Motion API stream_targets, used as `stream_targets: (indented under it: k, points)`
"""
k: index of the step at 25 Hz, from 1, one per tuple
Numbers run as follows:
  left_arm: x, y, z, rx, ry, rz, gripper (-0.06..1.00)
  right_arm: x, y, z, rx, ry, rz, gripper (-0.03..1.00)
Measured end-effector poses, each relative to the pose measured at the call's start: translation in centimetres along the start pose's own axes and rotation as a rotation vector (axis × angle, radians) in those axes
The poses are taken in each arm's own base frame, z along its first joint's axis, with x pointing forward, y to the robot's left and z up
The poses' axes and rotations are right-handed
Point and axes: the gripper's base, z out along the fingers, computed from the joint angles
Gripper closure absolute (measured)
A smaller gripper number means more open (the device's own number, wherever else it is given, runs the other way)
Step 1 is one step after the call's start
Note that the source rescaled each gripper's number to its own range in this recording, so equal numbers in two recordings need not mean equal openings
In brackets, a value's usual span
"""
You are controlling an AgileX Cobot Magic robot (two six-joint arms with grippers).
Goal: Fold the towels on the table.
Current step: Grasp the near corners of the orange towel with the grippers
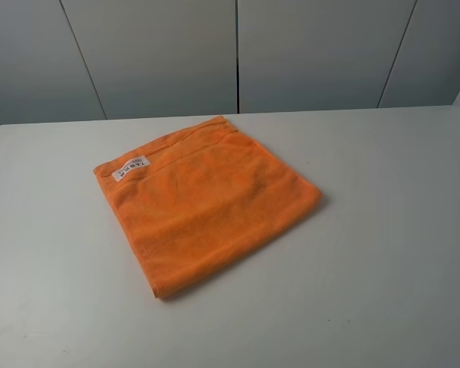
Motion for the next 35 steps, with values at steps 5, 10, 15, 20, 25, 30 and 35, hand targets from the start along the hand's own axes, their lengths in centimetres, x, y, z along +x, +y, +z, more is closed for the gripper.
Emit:
stream_targets:
  k: [5, 10, 15, 20, 25, 30, 35]
  points:
    - [0.0, 0.0, 0.0, 0.0, 0.0, 0.0, -0.06, 0.0, 0.0, 0.0, 0.0, 0.0, 0.0, -0.03]
    - [0.0, 0.0, 0.0, 0.0, 0.0, 0.0, -0.06, 0.0, 0.0, 0.0, 0.0, 0.0, 0.0, -0.03]
    - [0.0, 0.0, 0.0, 0.0, 0.0, 0.0, -0.06, 0.0, 0.0, 0.0, 0.0, 0.0, 0.0, -0.03]
    - [0.0, 0.0, 0.0, 0.0, 0.0, 0.0, -0.06, 0.0, 0.0, 0.0, 0.0, 0.0, 0.0, -0.03]
    - [0.0, 0.0, 0.0, 0.0, 0.0, 0.0, -0.06, 0.0, 0.0, 0.0, 0.0, 0.0, 0.0, -0.03]
    - [0.0, 0.0, 0.0, 0.0, 0.0, 0.0, -0.06, 0.0, 0.0, 0.0, 0.0, 0.0, 0.0, -0.03]
    - [0.0, 0.0, 0.0, 0.0, 0.0, 0.0, -0.06, 0.0, 0.0, 0.0, 0.0, 0.0, 0.0, -0.03]
